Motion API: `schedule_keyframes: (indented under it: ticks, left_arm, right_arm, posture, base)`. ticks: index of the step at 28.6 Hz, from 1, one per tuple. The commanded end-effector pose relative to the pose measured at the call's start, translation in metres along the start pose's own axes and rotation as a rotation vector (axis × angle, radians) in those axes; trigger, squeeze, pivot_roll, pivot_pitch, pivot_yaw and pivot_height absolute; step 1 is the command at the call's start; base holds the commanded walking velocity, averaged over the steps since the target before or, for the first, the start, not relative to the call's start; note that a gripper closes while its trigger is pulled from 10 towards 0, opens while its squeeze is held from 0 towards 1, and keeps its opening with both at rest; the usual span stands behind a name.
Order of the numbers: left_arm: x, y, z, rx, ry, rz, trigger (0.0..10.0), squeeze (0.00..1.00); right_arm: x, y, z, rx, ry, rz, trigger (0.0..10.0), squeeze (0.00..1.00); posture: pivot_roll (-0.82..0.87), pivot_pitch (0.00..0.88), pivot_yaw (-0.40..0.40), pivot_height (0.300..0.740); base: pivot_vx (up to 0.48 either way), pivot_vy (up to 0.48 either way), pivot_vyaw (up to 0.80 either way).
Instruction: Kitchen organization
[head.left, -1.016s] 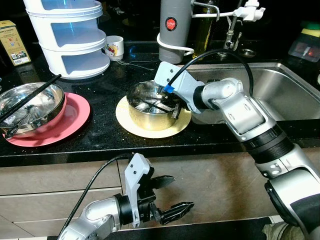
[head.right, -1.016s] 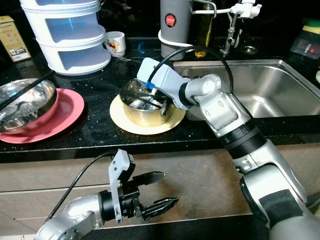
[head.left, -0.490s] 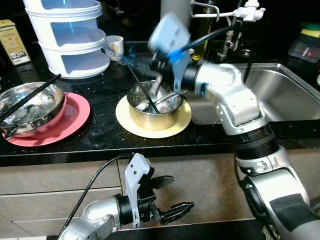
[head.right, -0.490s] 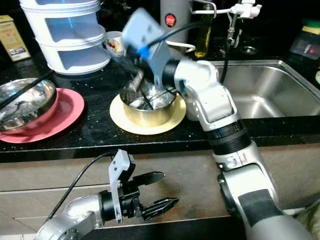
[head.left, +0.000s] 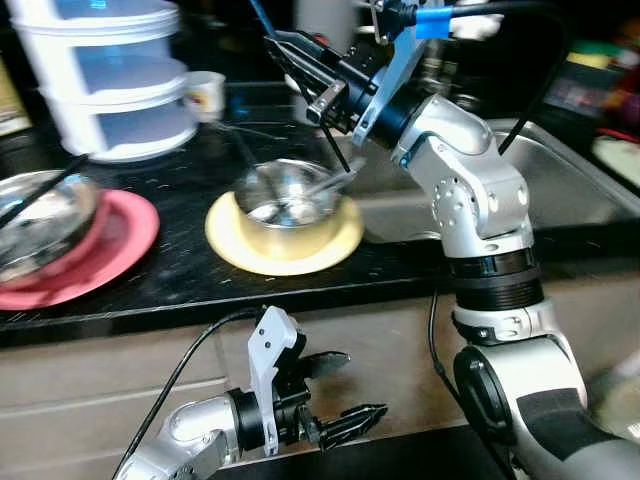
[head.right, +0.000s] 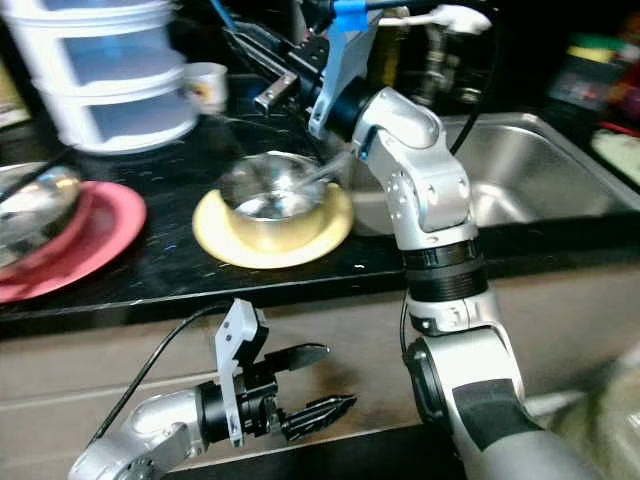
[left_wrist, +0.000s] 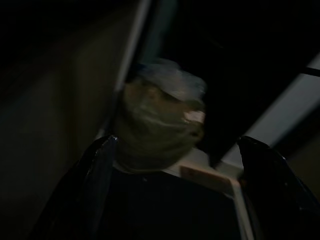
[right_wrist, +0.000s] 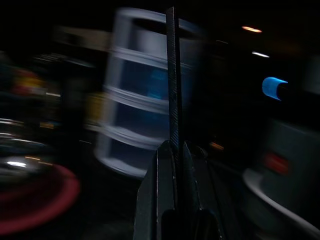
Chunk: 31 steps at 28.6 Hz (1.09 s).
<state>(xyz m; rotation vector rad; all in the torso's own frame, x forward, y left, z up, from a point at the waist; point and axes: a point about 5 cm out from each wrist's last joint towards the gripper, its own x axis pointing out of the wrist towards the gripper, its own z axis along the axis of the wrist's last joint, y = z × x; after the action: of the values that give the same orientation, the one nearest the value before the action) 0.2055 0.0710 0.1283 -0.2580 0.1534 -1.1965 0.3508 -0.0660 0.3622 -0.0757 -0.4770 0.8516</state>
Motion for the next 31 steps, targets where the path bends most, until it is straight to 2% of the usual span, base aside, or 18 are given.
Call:
schedule_keyframes:
  ticks: [1, 5, 7, 9, 12, 16, 21, 31]
  left_arm:
    - [0.001, -0.003, 0.001, 0.004, 0.001, -0.021, 10.0, 0.00]
    - [0.001, -0.003, 0.000, 0.003, 0.004, -0.027, 10.0, 0.00]
    - [0.001, -0.004, 0.000, 0.004, 0.008, -0.032, 10.0, 0.00]
    - [0.001, -0.003, 0.001, 0.013, 0.012, -0.030, 10.0, 0.00]
    - [0.001, -0.002, 0.002, 0.040, 0.015, -0.010, 10.0, 0.00]
    - [0.000, 0.003, 0.007, 0.084, -0.023, 0.086, 10.0, 0.00]
    - [-0.001, 0.008, 0.010, 0.085, -0.060, 0.149, 10.0, 0.00]
    - [0.000, 0.008, 0.007, 0.060, -0.061, 0.149, 10.0, 0.00]
  right_arm:
    - [0.001, -0.007, -0.003, -0.031, 0.015, -0.057, 10.0, 0.00]
    - [0.003, -0.011, -0.008, -0.082, 0.048, -0.087, 10.0, 0.00]
    - [0.008, -0.014, -0.015, -0.166, 0.094, -0.133, 10.0, 0.00]
    - [0.011, -0.015, -0.021, -0.207, 0.118, -0.149, 10.0, 0.00]
    - [0.013, -0.014, -0.026, -0.195, 0.122, -0.152, 10.0, 0.00]
    - [0.012, -0.011, -0.033, -0.138, 0.097, -0.157, 10.0, 0.00]
    - [0.006, -0.009, -0.040, -0.080, 0.053, -0.161, 10.0, 0.00]
    - [-0.007, 0.001, -0.056, -0.017, 0.051, -0.164, 10.0, 0.00]
  posture:
    - [0.02, 0.033, -0.053, 0.740]
    - [0.02, 0.033, -0.054, 0.740]
    - [0.02, 0.032, -0.055, 0.740]
    - [0.03, 0.033, -0.058, 0.740]
    - [0.03, 0.033, -0.058, 0.740]
    - [0.04, 0.034, -0.065, 0.740]
    - [0.04, 0.036, -0.059, 0.740]
    - [0.04, 0.019, -0.047, 0.740]
  base:
    - [0.000, 0.000, -0.76]
    - [0.000, 0.000, -0.75]
    - [0.000, 0.000, -0.32]
    - [0.000, 0.000, 0.00]
    - [0.000, 0.000, 0.00]
    - [0.000, 0.000, 0.00]
    - [0.000, -0.053, 0.00]
    - [0.000, -0.327, 0.00]
